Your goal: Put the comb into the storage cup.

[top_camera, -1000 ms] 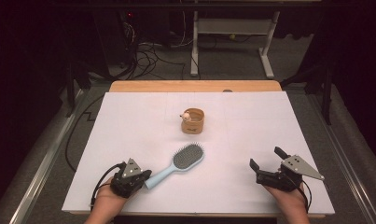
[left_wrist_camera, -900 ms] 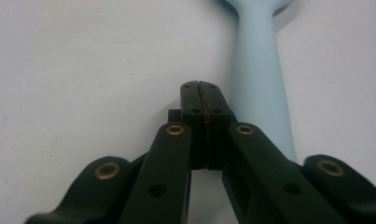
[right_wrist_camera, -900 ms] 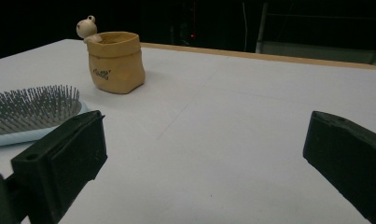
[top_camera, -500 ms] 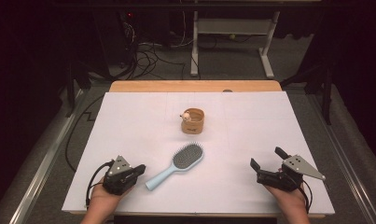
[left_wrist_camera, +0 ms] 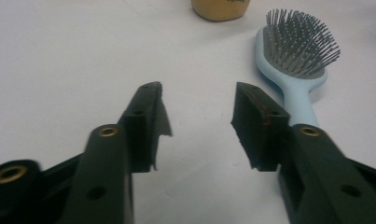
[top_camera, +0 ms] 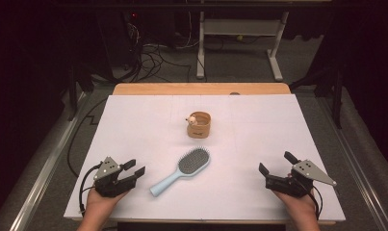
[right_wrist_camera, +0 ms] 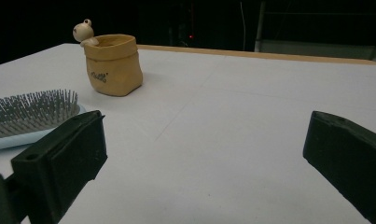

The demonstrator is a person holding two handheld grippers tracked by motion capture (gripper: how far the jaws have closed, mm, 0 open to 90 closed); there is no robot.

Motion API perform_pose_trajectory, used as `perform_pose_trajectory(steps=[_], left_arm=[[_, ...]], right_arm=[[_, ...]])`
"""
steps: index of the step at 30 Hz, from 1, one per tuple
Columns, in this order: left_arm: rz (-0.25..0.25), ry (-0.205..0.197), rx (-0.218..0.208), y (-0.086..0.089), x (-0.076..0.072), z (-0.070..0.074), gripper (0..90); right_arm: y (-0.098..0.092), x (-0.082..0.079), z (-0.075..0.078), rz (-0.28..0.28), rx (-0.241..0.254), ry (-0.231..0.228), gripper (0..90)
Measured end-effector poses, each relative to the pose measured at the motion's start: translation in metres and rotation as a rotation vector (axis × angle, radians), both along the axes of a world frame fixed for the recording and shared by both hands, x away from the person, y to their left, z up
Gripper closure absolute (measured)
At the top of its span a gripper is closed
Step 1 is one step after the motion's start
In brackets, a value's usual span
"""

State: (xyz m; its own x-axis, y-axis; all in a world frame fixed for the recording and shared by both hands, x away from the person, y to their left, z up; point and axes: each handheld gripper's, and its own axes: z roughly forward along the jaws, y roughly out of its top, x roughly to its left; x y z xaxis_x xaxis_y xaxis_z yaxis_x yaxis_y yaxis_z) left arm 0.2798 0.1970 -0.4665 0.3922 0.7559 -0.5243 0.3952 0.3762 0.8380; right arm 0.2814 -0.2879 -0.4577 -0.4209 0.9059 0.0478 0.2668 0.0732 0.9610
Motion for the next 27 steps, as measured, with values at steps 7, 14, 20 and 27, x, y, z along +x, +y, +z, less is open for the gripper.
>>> perform_pose_trajectory(steps=[7, 14, 20, 27], left_arm=[[-0.007, -0.006, 0.008, 0.0014, 0.0016, -0.0010, 34.7], [-0.028, 0.003, 0.018, -0.0011, 0.0035, -0.0014, 24.2], [-0.031, -0.019, -0.002, -0.0032, 0.0033, 0.0013, 14.6], [-0.055, -0.006, -0.011, -0.0066, 0.0056, -0.0016, 0.5]], right_arm=[[-0.0002, -0.0004, 0.0007, -0.002, -0.004, -0.006, 0.0], [-0.0001, -0.0006, 0.0013, 0.000, -0.010, -0.011, 0.0], [-0.0005, -0.0002, 0.0006, -0.002, -0.006, -0.007, 0.0], [0.0013, -0.0006, 0.0013, 0.004, -0.008, -0.016, 0.0]])
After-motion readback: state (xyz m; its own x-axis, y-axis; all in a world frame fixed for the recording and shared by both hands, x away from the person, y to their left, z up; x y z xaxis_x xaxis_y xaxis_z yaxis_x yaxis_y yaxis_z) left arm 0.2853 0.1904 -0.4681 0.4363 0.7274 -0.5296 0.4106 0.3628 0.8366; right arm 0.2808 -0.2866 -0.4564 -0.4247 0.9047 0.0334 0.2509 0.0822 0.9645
